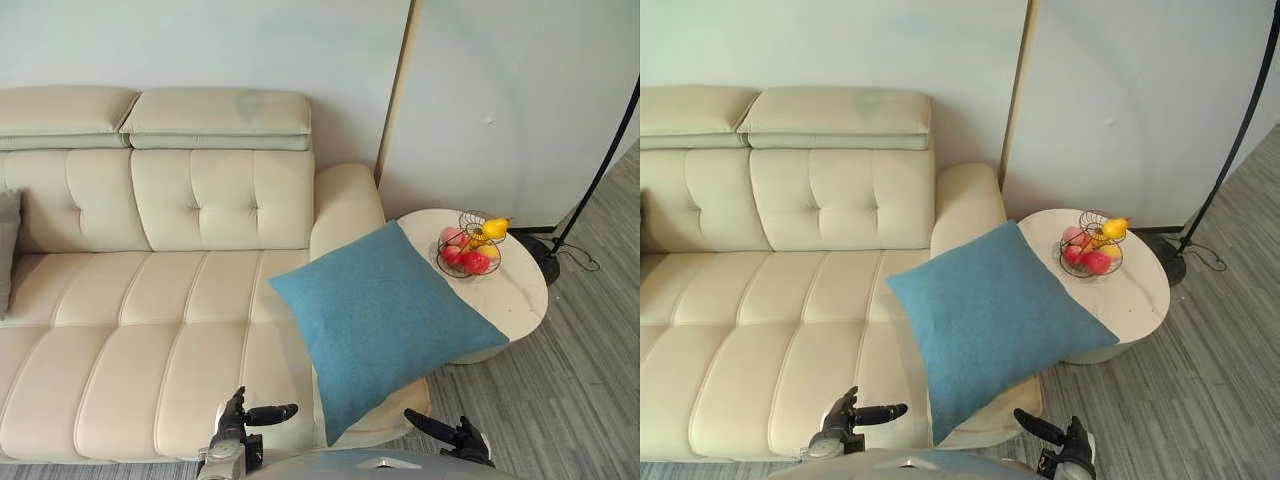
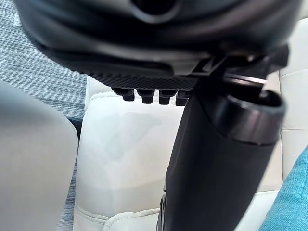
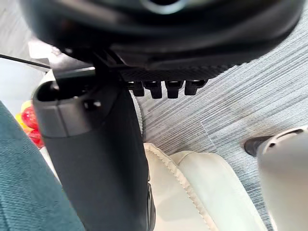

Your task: Pick up cushions and gather them together orderly.

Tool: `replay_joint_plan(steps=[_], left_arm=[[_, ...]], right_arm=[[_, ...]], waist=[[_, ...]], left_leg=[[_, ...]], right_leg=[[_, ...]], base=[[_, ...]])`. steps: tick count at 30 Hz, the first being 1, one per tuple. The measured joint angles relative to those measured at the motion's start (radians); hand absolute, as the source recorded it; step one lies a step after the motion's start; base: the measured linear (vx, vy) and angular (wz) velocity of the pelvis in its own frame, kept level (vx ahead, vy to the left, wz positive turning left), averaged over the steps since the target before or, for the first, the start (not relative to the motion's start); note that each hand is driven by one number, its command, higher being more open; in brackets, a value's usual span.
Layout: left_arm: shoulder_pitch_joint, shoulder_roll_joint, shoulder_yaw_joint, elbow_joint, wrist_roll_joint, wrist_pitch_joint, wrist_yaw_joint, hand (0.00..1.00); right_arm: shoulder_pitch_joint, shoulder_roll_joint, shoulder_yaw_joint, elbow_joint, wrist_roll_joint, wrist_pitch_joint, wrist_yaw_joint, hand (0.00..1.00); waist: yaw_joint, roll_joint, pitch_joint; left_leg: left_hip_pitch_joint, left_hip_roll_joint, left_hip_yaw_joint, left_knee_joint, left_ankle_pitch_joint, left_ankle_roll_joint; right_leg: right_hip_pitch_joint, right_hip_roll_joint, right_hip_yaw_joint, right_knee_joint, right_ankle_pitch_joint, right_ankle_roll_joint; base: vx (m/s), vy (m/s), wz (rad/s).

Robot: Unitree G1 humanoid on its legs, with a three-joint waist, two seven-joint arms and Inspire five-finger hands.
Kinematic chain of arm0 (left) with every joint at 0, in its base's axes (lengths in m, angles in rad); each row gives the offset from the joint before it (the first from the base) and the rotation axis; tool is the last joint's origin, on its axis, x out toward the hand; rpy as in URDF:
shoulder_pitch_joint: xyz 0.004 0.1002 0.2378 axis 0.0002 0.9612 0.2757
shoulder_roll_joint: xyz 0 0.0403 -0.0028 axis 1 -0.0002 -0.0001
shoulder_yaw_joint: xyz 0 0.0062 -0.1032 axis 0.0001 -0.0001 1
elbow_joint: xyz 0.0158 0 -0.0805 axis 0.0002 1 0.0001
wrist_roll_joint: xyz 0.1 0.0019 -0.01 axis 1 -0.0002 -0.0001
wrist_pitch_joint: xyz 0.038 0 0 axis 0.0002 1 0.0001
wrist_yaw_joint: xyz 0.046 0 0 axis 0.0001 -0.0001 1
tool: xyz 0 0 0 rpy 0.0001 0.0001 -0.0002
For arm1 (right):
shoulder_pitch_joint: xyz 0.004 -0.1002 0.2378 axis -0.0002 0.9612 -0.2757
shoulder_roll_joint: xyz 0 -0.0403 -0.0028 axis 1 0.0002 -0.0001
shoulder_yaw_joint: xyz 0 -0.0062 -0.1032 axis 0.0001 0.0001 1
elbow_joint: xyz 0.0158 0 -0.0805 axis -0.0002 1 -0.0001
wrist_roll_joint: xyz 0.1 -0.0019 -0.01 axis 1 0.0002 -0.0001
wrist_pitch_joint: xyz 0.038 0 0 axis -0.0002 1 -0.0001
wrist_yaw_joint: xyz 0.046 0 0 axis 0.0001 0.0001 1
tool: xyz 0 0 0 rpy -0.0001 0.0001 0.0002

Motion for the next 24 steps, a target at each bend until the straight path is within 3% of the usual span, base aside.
replay_joint_plan(steps=[7, 11, 15, 18, 24], left_arm=[[0.002, 0.011, -0.013, 0.000, -0.001, 0.000, 0.008, 1.00], [0.013, 0.016, -0.041, -0.027, -0.023, 0.001, 0.014, 1.00], [0.056, 0.017, -0.037, -0.102, -0.049, 0.001, 0.028, 1.00], [0.089, 0.014, -0.028, -0.144, -0.061, 0.001, 0.031, 1.00], [0.126, 0.001, -0.027, -0.200, -0.088, 0.001, 0.029, 1.00]], right_arm=[[0.011, -0.001, 0.000, -0.072, -0.003, -0.007, -0.029, 1.00], [0.064, -0.026, -0.020, -0.333, -0.053, -0.005, -0.036, 1.00], [0.103, -0.126, -0.139, -0.652, -0.106, -0.014, -0.042, 1.00], [0.109, -0.170, -0.228, -0.783, -0.142, -0.026, -0.066, 1.00], [0.120, -0.188, -0.277, -0.837, -0.175, -0.032, -0.096, 1.00]], waist=[[-0.016, -0.005, 0.009], [-0.025, 0.002, 0.021], [-0.028, 0.010, 0.020], [-0.043, 0.014, 0.017], [-0.071, 0.022, 0.009]], left_leg=[[0.027, -0.019, -0.006, -0.020, 0.011, 0.005], [0.031, -0.027, -0.006, -0.019, 0.013, 0.009], [0.034, -0.029, -0.009, -0.019, 0.014, 0.011], [0.039, -0.029, -0.009, -0.028, 0.014, 0.012], [0.044, -0.029, -0.008, -0.039, 0.014, 0.012]], right_leg=[[0.035, -0.012, -0.006, -0.008, 0.002, 0.000], [0.038, -0.020, -0.005, -0.003, 0.004, 0.003], [0.041, -0.023, -0.007, 0.000, 0.002, 0.006], [0.046, -0.023, -0.008, 0.000, -0.002, 0.008], [0.048, -0.023, -0.008, -0.001, -0.009, 0.008]], base=[[0.00, 0.016, 0.06], [-0.03, 0.018, 0.01], [-0.03, 0.009, 0.02], [0.00, 0.000, 0.00], [0.01, 0.000, 0.00]])
